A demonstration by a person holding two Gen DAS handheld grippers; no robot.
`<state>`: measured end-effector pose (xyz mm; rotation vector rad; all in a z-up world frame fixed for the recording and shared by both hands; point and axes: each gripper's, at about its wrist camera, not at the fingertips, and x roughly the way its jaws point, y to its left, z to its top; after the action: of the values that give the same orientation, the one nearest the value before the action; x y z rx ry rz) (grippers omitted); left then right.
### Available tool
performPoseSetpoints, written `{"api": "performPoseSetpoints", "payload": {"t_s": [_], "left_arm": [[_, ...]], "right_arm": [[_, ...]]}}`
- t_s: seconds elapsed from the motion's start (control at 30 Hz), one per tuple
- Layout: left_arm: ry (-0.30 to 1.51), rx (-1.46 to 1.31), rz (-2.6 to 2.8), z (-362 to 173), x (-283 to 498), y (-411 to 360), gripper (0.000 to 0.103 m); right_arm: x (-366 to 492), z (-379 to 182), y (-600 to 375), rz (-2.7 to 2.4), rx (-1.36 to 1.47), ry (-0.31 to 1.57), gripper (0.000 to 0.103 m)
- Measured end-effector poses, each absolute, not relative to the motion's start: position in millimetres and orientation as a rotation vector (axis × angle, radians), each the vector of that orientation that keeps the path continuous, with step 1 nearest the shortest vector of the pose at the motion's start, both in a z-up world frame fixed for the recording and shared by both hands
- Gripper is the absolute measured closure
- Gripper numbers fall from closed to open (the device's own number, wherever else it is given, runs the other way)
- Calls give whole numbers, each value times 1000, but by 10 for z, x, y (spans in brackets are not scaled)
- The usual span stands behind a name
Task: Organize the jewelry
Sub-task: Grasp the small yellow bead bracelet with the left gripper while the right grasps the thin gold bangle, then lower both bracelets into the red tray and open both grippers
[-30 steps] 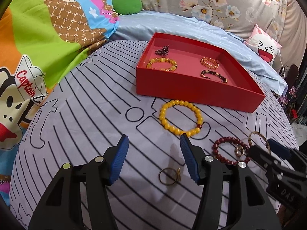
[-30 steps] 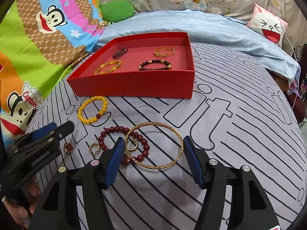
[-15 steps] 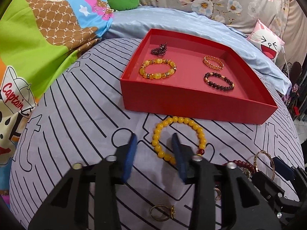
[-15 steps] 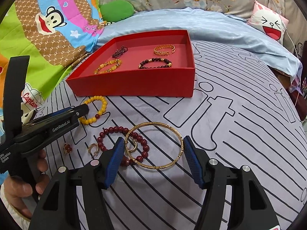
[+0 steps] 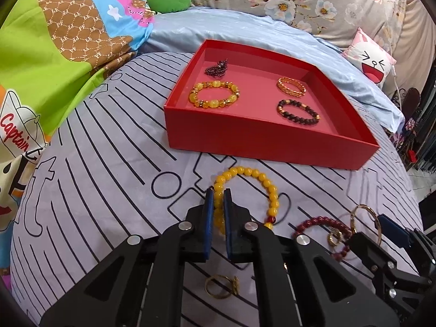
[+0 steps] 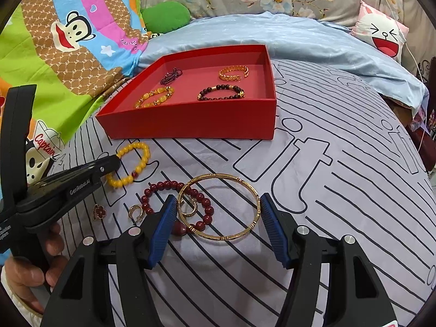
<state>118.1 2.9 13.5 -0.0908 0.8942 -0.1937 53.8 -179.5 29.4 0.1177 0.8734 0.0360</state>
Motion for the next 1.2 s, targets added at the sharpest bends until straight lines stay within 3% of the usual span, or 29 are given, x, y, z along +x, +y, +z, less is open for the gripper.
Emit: {"api": "performPoseSetpoints", "payload": {"t_s": [0.4,0.8,1.2], "left_arm": [[813,-85,-278,675,1059,-70,96],[700,-70,-335,1226,1441,-286,96],[799,-188,-346,916,2137,-230,96]], "right_arm": [[529,544,-1848,37,113,826,43],[1096,843,-1946,63,109,778,43],[1856,708,-1814,89,102,819,43]]}}
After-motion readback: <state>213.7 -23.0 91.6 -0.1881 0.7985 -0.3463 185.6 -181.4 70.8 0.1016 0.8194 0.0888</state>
